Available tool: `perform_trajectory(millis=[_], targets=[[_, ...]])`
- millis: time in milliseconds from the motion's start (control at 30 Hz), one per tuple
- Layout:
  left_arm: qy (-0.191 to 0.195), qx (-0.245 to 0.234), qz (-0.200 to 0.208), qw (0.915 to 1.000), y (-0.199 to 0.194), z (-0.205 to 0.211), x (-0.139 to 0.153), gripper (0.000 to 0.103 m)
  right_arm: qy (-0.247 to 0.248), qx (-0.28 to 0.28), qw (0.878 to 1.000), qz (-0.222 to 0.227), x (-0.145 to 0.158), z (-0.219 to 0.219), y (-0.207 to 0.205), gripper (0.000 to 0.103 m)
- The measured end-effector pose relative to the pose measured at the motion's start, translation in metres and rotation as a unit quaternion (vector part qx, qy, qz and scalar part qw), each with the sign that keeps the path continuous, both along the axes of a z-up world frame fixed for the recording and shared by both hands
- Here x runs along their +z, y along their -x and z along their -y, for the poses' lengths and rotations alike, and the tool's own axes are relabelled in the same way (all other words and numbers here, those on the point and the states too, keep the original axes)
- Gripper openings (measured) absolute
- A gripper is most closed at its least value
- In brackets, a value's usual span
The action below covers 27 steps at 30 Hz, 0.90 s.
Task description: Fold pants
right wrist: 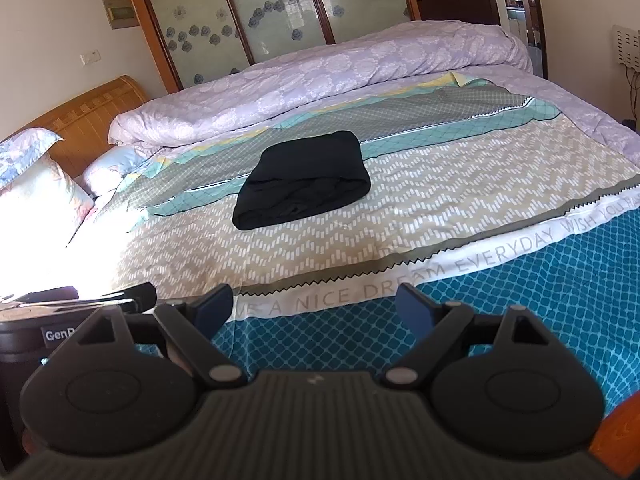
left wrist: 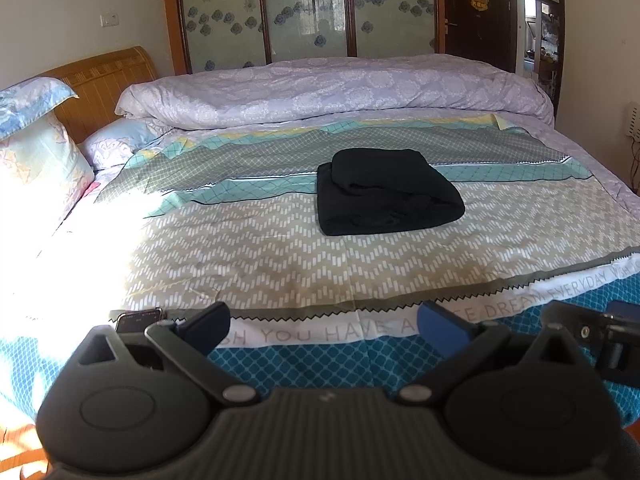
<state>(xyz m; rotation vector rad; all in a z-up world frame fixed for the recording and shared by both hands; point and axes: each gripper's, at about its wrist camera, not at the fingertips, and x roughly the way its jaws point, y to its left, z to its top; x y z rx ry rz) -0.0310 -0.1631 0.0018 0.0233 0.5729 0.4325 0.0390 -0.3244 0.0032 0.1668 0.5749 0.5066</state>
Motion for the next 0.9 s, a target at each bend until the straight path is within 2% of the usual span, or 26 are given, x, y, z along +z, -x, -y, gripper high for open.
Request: perform_trajectory(millis=[167,433,700,900], targets=[[-0.038,0.012,0.004,0.9992,0.0013,0.0052,0.0029,0.103,-0.001,-0.001,1.000,0.002,0.0009,0.0008,0.0006,0.090],[-0.020,-0.002,-0.011,0.9997,-0.0014,0.0067,-0.0004,0.103,-0.001,-0.002,1.000,0.003,0.0019,0.0020,0.0011,0.090],[0.031,-0.023,-0.024,0.9990,-0.0026,0.0008,-0.0036,0.103,-0.002,-0.004,1.000,0.002,0.0019,0.0024,0.0005,0.090],[0.029,-0.034,-0.019,0.9988,-0.0014,0.0054,-0.0037,0.103,-0.004,-0.005,1.000,0.000,0.0008,0.0027,0.0005,0.090]])
